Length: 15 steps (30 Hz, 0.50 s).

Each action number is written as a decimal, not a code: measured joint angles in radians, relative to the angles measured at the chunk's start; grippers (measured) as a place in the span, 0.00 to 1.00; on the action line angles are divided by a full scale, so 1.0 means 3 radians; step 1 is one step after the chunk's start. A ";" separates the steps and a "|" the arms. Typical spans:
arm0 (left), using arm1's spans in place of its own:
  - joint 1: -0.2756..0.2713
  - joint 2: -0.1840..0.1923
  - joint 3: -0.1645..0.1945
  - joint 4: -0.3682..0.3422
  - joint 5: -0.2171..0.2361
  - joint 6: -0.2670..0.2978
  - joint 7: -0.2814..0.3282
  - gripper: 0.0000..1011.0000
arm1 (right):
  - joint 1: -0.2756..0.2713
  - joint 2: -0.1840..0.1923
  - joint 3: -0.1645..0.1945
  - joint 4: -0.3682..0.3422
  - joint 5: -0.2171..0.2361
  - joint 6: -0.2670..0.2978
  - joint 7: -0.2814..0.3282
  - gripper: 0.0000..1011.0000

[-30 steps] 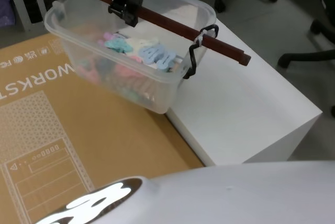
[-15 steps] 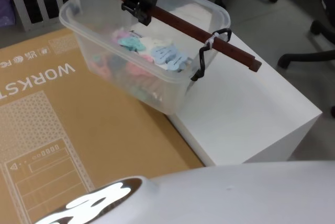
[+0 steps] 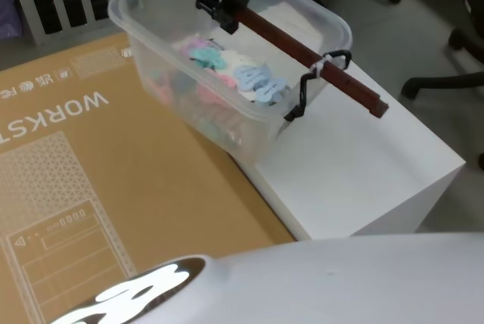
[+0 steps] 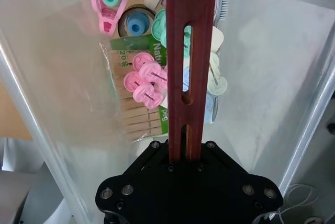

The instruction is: Use one hand to grasp the basket and place it at the designated location.

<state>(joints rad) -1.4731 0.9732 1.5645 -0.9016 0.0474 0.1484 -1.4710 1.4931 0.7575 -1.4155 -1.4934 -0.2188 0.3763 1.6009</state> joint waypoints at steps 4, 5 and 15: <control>0.0000 0.0000 0.0000 0.0000 0.0000 0.0000 0.0000 0.00 | -0.0026 0.0058 0.0035 -0.0047 -0.0012 0.0075 -0.0002 0.00; 0.0000 0.0000 0.0000 0.0000 0.0000 0.0000 0.0000 0.00 | -0.0031 0.0067 0.0041 -0.0055 -0.0014 0.0086 -0.0002 0.00; 0.0000 0.0000 0.0000 0.0000 0.0000 0.0000 0.0000 0.00 | -0.0089 0.0216 0.0114 -0.0193 -0.0061 0.0231 0.0015 0.00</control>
<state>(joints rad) -1.4731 0.9732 1.5645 -0.9015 0.0474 0.1484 -1.4710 1.4665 0.8223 -1.3814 -1.5512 -0.2371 0.4454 1.6054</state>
